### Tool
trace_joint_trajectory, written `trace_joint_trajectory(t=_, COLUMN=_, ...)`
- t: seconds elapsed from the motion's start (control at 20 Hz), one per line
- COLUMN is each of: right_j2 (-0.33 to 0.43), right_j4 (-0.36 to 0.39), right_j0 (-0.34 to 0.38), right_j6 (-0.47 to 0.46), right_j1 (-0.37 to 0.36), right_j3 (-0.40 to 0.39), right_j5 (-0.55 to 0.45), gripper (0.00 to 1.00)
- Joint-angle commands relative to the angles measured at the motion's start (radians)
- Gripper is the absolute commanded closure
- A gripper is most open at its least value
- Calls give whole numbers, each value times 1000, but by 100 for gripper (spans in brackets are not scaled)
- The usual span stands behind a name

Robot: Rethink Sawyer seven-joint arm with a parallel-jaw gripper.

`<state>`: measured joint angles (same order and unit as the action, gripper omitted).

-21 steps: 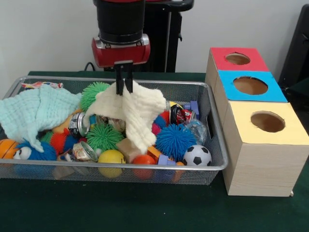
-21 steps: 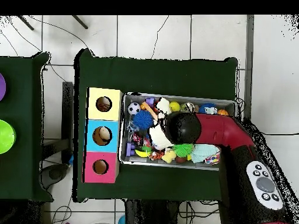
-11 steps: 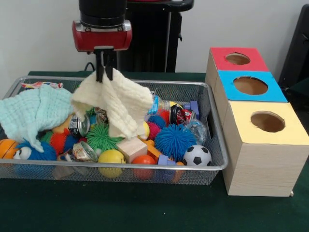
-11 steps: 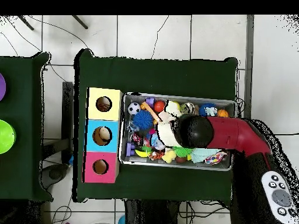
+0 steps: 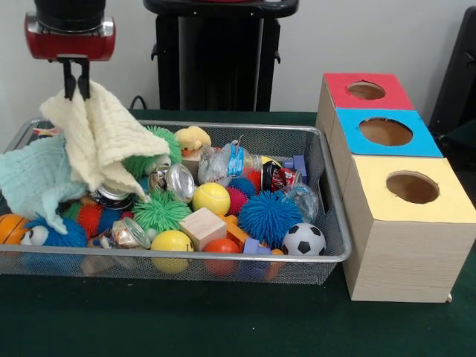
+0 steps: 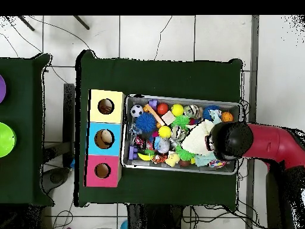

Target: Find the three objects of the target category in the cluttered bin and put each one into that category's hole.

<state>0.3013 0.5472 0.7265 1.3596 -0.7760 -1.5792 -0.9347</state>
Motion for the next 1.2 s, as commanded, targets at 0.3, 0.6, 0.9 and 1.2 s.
trace_joint_trajectory(t=0.3, right_j2=113, right_j4=109, right_j0=29, right_j6=-291, right_j1=129, right_j3=50, right_j5=-14, gripper=100)
trace_joint_trajectory(t=0.6, right_j2=151, right_j4=95, right_j0=32, right_j6=-246, right_j1=172, right_j3=62, right_j5=31, gripper=100)
trace_joint_trajectory(t=0.9, right_j2=206, right_j4=59, right_j0=85, right_j6=-267, right_j1=144, right_j3=31, right_j5=28, gripper=100)
trace_joint_trajectory(t=1.2, right_j2=225, right_j4=91, right_j0=97, right_j6=-245, right_j1=150, right_j3=32, right_j5=25, gripper=0)
